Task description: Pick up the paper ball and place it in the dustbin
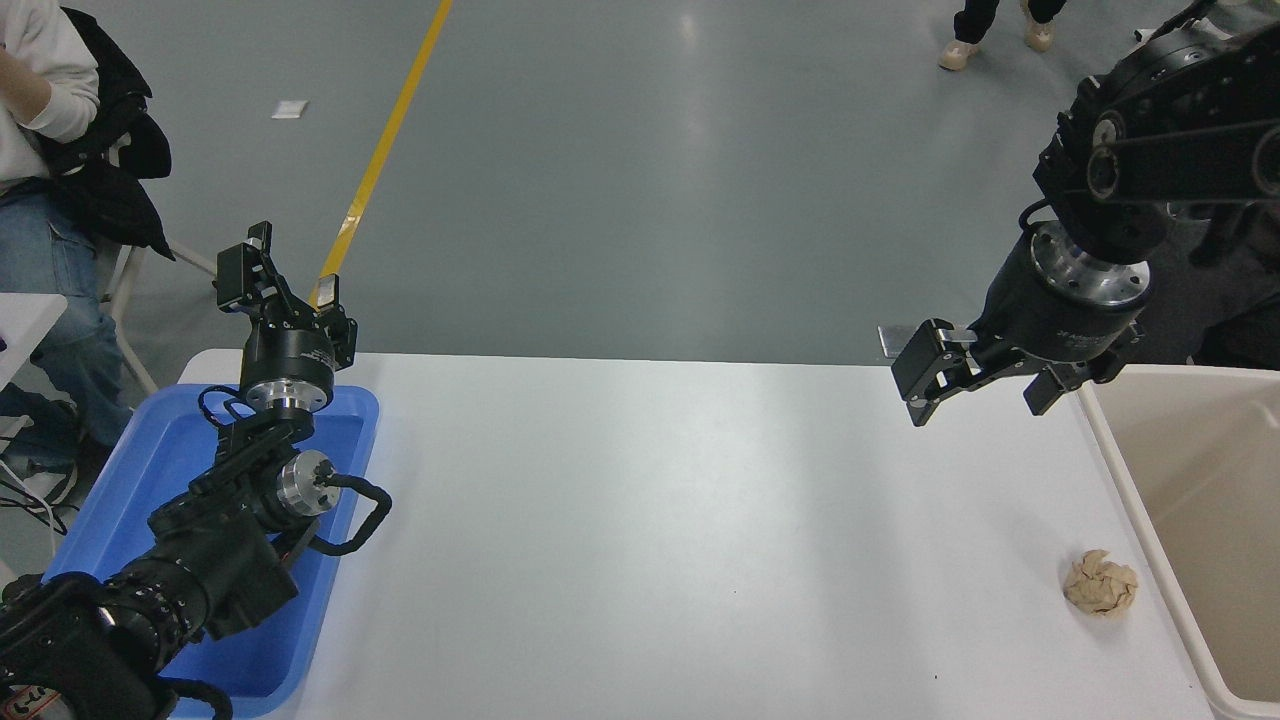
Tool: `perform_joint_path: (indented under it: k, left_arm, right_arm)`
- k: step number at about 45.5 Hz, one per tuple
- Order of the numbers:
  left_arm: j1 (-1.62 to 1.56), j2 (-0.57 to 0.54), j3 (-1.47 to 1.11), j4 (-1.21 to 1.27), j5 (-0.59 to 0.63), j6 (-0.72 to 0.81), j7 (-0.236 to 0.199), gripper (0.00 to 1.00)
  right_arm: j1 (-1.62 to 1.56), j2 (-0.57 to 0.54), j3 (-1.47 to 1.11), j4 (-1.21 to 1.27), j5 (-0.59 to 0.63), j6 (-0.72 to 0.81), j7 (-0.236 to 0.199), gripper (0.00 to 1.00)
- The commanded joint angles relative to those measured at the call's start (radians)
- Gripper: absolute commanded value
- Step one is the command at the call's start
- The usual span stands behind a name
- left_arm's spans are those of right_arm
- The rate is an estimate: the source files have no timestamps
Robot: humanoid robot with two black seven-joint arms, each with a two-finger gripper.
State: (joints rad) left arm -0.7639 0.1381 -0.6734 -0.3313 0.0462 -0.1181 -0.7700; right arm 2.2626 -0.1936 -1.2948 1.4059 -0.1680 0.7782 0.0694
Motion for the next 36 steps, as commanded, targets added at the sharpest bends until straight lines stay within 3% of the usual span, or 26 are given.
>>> perform_joint_path:
  k: [1,21,27,36]
  left_arm:
    - [0.002,0.0,-0.005,0.0,0.0,0.0,0.001,1.0]
    - [0.0,0.0,-0.003,0.0,0.0,0.0,0.0,1.0]
    - [0.0,0.0,-0.003,0.0,0.0,0.0,0.0,1.0]
    - [0.0,0.0,-0.003,0.0,0.0,0.0,0.0,1.0]
  right_arm:
    - [-0.003,0.0,0.0,-0.002,0.004,-0.002,0.0,1.0]
    - [-0.097,-0.014,-0.006,-0.016,-0.019,-0.097,0.001,1.0]
    - [-0.133,-0.063,-0.005,-0.027,-0.045,-0.109,0.001,1.0]
    - [-0.258,-0.213,-0.005,-0.065,-0.195,-0.201,0.001,1.0]
